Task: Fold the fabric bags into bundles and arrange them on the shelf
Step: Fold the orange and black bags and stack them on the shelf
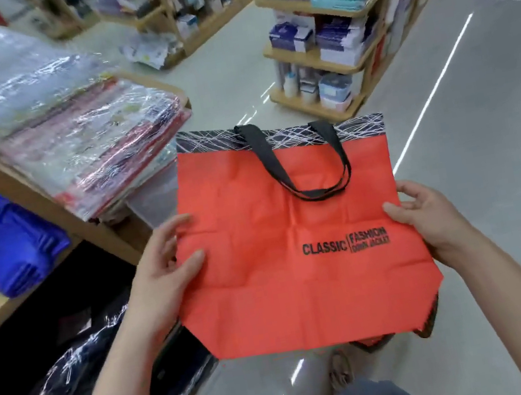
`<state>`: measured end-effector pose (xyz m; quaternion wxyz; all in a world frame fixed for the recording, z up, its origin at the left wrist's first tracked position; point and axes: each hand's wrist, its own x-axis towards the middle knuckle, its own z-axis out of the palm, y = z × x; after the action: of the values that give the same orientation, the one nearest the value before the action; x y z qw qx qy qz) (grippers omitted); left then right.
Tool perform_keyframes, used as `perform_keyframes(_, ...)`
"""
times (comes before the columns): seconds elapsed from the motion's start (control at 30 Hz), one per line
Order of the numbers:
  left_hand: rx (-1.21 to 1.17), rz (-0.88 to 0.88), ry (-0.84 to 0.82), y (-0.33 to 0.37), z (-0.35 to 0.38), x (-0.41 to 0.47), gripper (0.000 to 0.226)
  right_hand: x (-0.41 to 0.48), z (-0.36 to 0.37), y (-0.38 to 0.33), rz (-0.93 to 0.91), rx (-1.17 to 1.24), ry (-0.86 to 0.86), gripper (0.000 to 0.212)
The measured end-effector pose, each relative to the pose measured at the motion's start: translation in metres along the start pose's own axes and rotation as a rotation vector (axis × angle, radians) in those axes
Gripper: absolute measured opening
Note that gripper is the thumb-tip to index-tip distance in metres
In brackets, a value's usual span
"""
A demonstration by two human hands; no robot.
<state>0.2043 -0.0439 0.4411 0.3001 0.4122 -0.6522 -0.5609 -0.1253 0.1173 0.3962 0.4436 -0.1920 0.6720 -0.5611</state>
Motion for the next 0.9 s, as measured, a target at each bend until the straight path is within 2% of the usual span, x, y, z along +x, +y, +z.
perform_keyframes(0.07,0.215,-0.002,0.005,-0.007,-0.023,-0.035,0.043,-0.015,0.019,-0.002,0.010,0.004,-0.015,0.035)
perform_keyframes(0.13,0.333,0.022,0.054,-0.012,-0.043,-0.071,0.044,-0.037,0.042,-0.001,0.011,-0.018,-0.048,0.053)
perform_keyframes(0.23,0.496,0.175,0.154,-0.017,-0.074,-0.122,0.042,-0.076,0.080,0.005,-0.061,-0.132,-0.171,0.077)
perform_keyframes(0.37,0.596,0.355,0.271,-0.016,-0.126,-0.194,0.042,-0.118,0.135,0.017,-0.149,-0.202,-0.333,0.063)
perform_keyframes(0.47,0.561,0.345,0.399,-0.008,-0.158,-0.241,0.048,-0.138,0.169,0.033,-0.154,-0.149,-0.383,0.052)
perform_keyframes(0.63,0.368,0.180,0.668,-0.010,-0.200,-0.297,0.065,-0.160,0.232,0.029,-0.266,-0.199,-0.452,0.049)
perform_keyframes(0.7,0.258,0.111,0.805,-0.015,-0.212,-0.315,0.066,-0.162,0.257,0.017,-0.393,-0.293,-0.553,0.056)
perform_keyframes(0.77,0.129,0.055,0.951,-0.018,-0.220,-0.331,0.068,-0.163,0.286,0.001,-0.617,-0.469,-0.658,0.064)
perform_keyframes(0.83,0.075,0.017,1.058,-0.017,-0.229,-0.346,0.065,-0.168,0.318,-0.013,-0.793,-0.535,-0.776,0.057)
perform_keyframes(0.9,0.103,-0.006,1.117,-0.015,-0.243,-0.361,0.062,-0.178,0.353,-0.023,-0.861,-0.498,-0.878,0.054)
